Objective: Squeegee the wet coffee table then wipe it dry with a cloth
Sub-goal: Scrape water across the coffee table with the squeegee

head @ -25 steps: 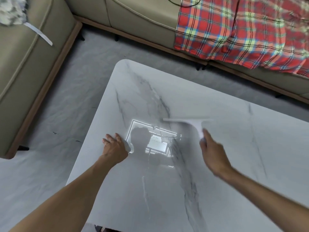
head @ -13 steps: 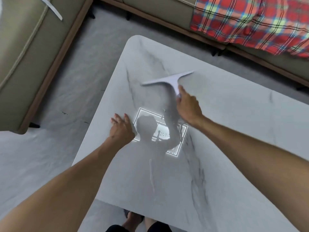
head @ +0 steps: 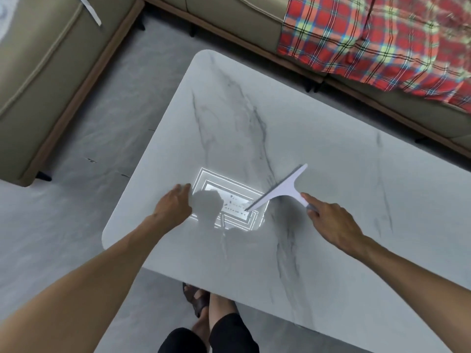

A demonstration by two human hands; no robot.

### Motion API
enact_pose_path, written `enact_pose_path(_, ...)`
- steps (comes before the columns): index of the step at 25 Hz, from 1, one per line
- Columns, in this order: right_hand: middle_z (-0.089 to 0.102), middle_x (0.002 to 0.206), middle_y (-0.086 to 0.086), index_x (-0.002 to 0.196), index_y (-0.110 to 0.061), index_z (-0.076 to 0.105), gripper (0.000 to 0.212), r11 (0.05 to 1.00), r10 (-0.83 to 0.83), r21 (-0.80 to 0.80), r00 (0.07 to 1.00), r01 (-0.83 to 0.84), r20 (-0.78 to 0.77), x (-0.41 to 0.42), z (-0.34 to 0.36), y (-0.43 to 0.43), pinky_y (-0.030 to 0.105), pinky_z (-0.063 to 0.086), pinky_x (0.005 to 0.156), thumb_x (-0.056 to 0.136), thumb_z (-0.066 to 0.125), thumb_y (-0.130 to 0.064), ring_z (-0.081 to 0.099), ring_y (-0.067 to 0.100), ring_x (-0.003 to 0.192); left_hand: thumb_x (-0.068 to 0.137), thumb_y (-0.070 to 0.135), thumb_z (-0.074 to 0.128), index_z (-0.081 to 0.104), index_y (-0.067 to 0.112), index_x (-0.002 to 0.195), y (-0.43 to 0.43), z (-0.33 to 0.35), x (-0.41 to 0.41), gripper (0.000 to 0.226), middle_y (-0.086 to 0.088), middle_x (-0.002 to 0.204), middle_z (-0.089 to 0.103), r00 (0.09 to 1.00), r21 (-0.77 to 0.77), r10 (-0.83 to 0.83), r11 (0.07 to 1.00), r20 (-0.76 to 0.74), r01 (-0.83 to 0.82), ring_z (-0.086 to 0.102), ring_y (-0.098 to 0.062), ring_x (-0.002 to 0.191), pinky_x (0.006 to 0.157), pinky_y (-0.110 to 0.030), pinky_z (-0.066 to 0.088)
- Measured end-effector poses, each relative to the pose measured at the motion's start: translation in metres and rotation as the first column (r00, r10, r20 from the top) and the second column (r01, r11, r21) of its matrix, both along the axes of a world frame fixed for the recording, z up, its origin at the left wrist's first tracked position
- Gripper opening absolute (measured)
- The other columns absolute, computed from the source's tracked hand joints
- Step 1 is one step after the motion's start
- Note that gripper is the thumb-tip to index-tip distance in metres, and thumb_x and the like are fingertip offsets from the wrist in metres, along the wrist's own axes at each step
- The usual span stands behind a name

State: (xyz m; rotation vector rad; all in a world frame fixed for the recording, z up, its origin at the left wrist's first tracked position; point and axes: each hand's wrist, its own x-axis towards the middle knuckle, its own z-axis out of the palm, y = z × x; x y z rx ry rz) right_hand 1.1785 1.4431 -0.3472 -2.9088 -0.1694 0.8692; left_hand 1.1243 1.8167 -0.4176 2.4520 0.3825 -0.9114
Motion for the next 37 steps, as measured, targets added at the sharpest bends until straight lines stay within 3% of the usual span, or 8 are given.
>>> enact_pose_path(5,0.065,0.078,0.001,0.140,-0.048,0.039,0.042,0.999,0.041,0.009,0.999,-0.041,0.008,-0.029,0.036,0.024,0.036,0.050,0.070,0.098,0.036,-0.049,0.061,0.029,0.079,0.086,0.016,0.061,0.051,0.016,0.134,0.019,0.025,-0.058,0.049,-0.010,0.128,0.060,0.985,-0.061,0.174,0.983,0.018,-0.173,0.059,-0.030,0.110,0.088,-0.033,0.048)
enact_pose_path(8,0.069,0.084,0.002,0.132,-0.043,0.045,0.036,0.969,0.230,0.093,0.973,-0.229,0.008,-0.051,0.029,0.072,0.037,0.049,0.069,0.098,0.033,-0.049,0.063,0.030,0.080,0.088,0.015,0.057,0.049,0.014,0.134,0.040,0.023,-0.098,0.047,-0.010,0.133,0.057,0.939,-0.029,0.335,0.942,0.077,-0.333,0.057,-0.029,0.113,0.089,-0.035,0.046)
enact_pose_path(13,0.068,0.105,-0.003,0.113,-0.034,0.053,0.026,0.749,0.650,0.294,0.745,-0.594,-0.150,-0.091,-0.030,0.209,0.036,0.041,0.068,0.099,0.037,-0.048,0.063,0.029,0.096,0.085,0.004,0.050,0.041,0.009,0.139,0.081,0.002,-0.159,0.055,-0.017,0.137,0.051,0.776,0.042,0.615,0.779,0.138,-0.625,0.048,-0.036,0.123,0.097,-0.041,0.041)
enact_pose_path(18,0.067,0.105,0.006,0.130,-0.042,0.049,0.033,0.602,0.769,0.389,0.638,-0.698,-0.045,-0.116,-0.073,0.319,0.036,0.035,0.066,0.100,0.035,-0.045,0.060,0.030,0.096,0.083,0.001,0.051,0.040,0.005,0.135,0.113,-0.017,-0.182,0.054,-0.018,0.141,0.045,0.729,0.070,0.671,0.728,0.134,-0.682,0.044,-0.034,0.129,0.100,-0.040,0.038)
enact_pose_path(23,0.068,0.116,0.002,0.133,-0.052,0.041,0.036,0.691,0.675,0.338,0.737,-0.639,0.014,-0.088,-0.081,0.295,0.039,0.044,0.076,0.098,0.031,-0.047,0.061,0.031,0.104,0.079,0.001,0.052,0.040,0.002,0.129,0.105,-0.019,-0.170,0.051,-0.016,0.129,0.044,0.816,0.018,0.561,0.822,0.138,-0.569,0.045,-0.037,0.118,0.085,-0.036,0.035)
enact_pose_path(29,0.071,0.111,-0.004,0.131,-0.049,0.047,0.037,0.912,0.361,0.199,0.932,-0.359,0.026,-0.056,-0.062,0.144,0.038,0.049,0.074,0.097,0.033,-0.040,0.062,0.032,0.097,0.080,0.004,0.051,0.027,0.003,0.139,0.032,-0.015,-0.139,0.064,-0.017,0.137,0.035,0.957,0.054,0.270,0.959,0.109,-0.277,0.032,-0.037,0.131,0.109,-0.044,0.033)
enact_pose_path(33,0.072,0.108,0.002,0.133,-0.045,0.049,0.036,0.975,0.193,0.108,0.981,-0.193,0.013,-0.059,-0.052,0.040,0.042,0.052,0.076,0.099,0.039,-0.038,0.063,0.034,0.094,0.082,0.009,0.054,0.028,0.006,0.137,-0.029,-0.015,-0.120,0.060,-0.013,0.132,0.036,0.972,-0.030,0.226,0.974,0.058,-0.225,0.035,-0.033,0.125,0.106,-0.040,0.035)
enact_pose_path(37,0.072,0.099,0.003,0.131,-0.044,0.051,0.035,0.997,0.073,0.019,0.997,-0.073,0.021,-0.068,-0.037,-0.036,0.037,0.048,0.069,0.100,0.038,-0.039,0.062,0.033,0.087,0.087,0.013,0.053,0.025,0.005,0.141,-0.051,-0.018,-0.114,0.061,-0.023,0.148,0.021,0.986,0.031,0.162,0.986,-0.036,-0.161,0.024,-0.039,0.135,0.109,-0.041,0.032)
